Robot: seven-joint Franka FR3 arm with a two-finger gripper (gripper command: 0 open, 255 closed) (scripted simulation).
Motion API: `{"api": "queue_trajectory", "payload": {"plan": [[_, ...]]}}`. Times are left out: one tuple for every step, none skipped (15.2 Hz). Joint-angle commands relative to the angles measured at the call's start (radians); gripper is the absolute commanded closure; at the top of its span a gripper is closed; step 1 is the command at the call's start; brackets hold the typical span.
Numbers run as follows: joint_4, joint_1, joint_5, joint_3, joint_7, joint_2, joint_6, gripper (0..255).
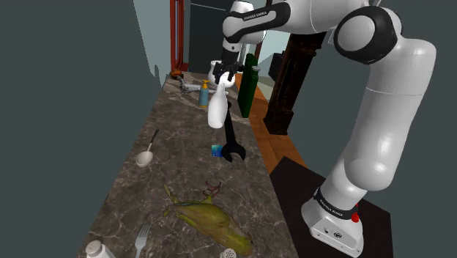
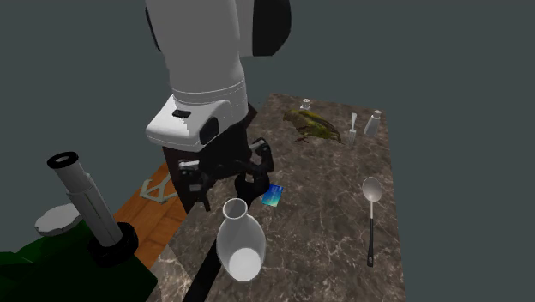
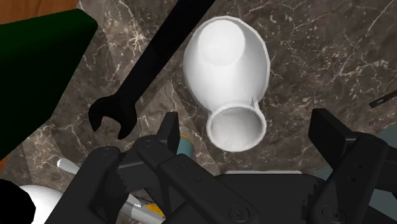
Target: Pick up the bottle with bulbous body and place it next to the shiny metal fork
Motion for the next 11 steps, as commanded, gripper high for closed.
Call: {"api": "queue_trajectory", "payload": {"plan": [[0.049, -0.007, 0.01, 0.0, -0.011, 0.045, -0.001, 0], [0.042, -0.008, 0.012, 0.001, -0.011, 0.05, 0.01, 0], [0.036, -0.008, 0.013, 0.002, -0.012, 0.055, 0.021, 0], [0.029, -0.008, 0.015, 0.002, -0.013, 0.06, 0.033, 0], [0.023, -0.008, 0.016, 0.003, -0.014, 0.066, 0.044, 0], [0.018, -0.009, 0.018, 0.003, -0.015, 0.071, 0.055, 0], [0.012, -0.009, 0.02, 0.004, -0.016, 0.077, 0.066, 0], [0.004, -0.009, 0.022, 0.005, -0.018, 0.086, 0.083, 0], [0.004, -0.009, 0.022, 0.005, -0.018, 0.086, 0.083, 0], [0.004, -0.009, 0.022, 0.005, -0.018, 0.086, 0.083, 0], [0.004, -0.009, 0.022, 0.005, -0.018, 0.086, 0.083, 0]]}}
